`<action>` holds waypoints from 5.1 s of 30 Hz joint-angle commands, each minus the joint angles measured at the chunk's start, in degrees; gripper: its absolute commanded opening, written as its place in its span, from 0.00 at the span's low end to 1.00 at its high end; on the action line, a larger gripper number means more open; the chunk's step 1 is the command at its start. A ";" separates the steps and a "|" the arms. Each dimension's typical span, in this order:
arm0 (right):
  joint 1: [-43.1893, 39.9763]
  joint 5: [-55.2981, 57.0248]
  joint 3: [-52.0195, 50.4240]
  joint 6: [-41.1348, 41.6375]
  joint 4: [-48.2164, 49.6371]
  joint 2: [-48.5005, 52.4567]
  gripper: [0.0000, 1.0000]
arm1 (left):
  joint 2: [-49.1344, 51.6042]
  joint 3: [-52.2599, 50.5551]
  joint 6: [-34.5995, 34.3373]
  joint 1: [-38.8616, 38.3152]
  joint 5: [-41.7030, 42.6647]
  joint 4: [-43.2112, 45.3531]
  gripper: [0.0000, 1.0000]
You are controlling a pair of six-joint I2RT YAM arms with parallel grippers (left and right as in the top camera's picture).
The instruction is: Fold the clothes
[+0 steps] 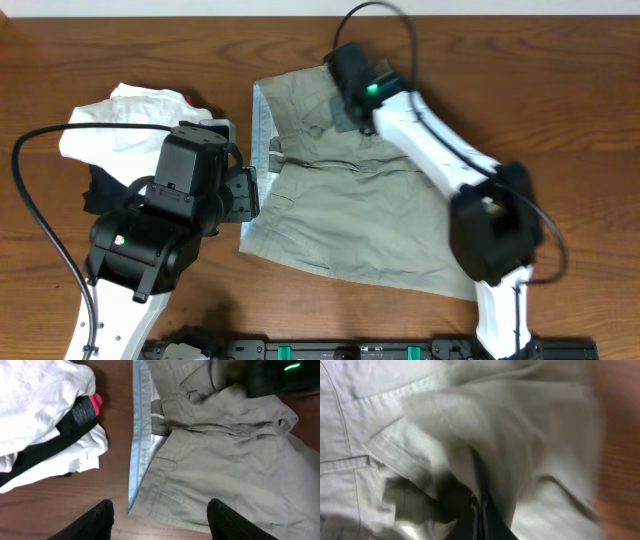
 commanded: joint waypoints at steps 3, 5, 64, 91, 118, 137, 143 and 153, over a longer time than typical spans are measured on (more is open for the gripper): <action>-2.95 1.64 0.13 -0.57 -8.98 -3.37 0.06 | -0.04 0.83 0.96 0.35 -0.11 -0.13 0.62; -3.52 1.64 0.09 -1.38 -12.76 -3.26 0.05 | -0.02 0.83 0.96 0.35 -0.11 -0.13 0.62; -0.09 1.46 0.15 0.61 -12.04 2.54 0.01 | 1.03 0.83 0.98 0.35 -0.55 -0.52 0.62; 4.39 -1.31 0.09 3.89 6.43 11.54 0.47 | 1.03 0.83 0.96 0.35 -0.52 -1.99 0.63; -1.05 3.26 0.09 1.46 -3.89 1.60 0.24 | 1.03 0.83 0.98 0.35 -0.52 -2.05 0.62; -1.95 -0.46 0.09 0.61 -0.68 1.60 0.16 | 1.03 0.83 0.98 0.35 -0.55 -2.05 0.63; -2.01 -1.01 0.09 0.61 -0.92 1.60 0.01 | 1.03 0.83 0.98 0.35 -0.55 -2.05 0.63; -3.65 15.32 0.22 0.00 -9.46 -4.68 0.01 | 1.03 0.83 0.98 0.35 -0.55 -2.05 0.63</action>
